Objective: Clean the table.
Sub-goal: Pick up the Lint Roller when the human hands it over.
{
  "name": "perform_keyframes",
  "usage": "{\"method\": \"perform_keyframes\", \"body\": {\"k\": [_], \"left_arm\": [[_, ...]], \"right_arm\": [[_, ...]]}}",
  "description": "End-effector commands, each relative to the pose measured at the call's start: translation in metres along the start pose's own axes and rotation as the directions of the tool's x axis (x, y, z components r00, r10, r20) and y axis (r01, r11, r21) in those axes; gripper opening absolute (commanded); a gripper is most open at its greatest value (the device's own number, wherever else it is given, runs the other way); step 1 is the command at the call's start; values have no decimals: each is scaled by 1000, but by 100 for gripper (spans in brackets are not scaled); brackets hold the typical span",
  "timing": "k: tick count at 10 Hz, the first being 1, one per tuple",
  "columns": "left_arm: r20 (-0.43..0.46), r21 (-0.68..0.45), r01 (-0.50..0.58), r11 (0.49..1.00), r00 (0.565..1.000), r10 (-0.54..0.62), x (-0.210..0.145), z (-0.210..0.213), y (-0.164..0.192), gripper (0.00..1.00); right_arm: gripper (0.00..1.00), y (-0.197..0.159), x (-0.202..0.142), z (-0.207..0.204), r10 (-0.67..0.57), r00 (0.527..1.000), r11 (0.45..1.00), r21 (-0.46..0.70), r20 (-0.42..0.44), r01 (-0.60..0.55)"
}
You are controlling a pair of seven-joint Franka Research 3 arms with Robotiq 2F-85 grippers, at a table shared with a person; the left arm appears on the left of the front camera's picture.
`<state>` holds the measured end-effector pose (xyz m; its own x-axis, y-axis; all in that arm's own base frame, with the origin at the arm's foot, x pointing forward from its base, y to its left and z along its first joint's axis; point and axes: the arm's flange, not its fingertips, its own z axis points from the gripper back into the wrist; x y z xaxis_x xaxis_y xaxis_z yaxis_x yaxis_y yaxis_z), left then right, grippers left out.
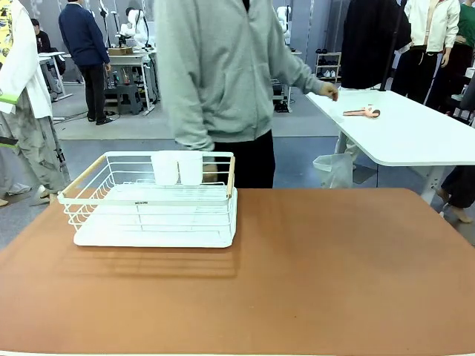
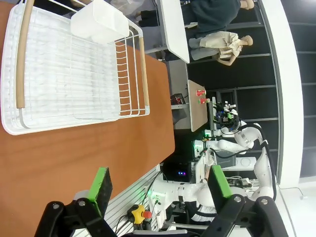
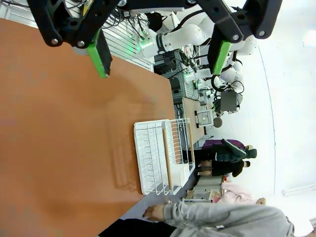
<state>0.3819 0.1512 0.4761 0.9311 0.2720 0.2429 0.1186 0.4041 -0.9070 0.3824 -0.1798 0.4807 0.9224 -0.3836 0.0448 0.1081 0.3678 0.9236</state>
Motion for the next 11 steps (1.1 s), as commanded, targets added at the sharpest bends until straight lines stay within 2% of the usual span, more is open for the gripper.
{"method": "perform_keyframes", "body": {"k": [1,11], "left_arm": [[5,-11,5,1000,1000,-5,-1,2,0,100],[5,-11,5,1000,1000,-5,-1,2,0,100]], "right_arm": [[100,2,-3,0,12,1000,1000,18,4,-12],[100,2,-3,0,12,1000,1000,18,4,-12]]}}
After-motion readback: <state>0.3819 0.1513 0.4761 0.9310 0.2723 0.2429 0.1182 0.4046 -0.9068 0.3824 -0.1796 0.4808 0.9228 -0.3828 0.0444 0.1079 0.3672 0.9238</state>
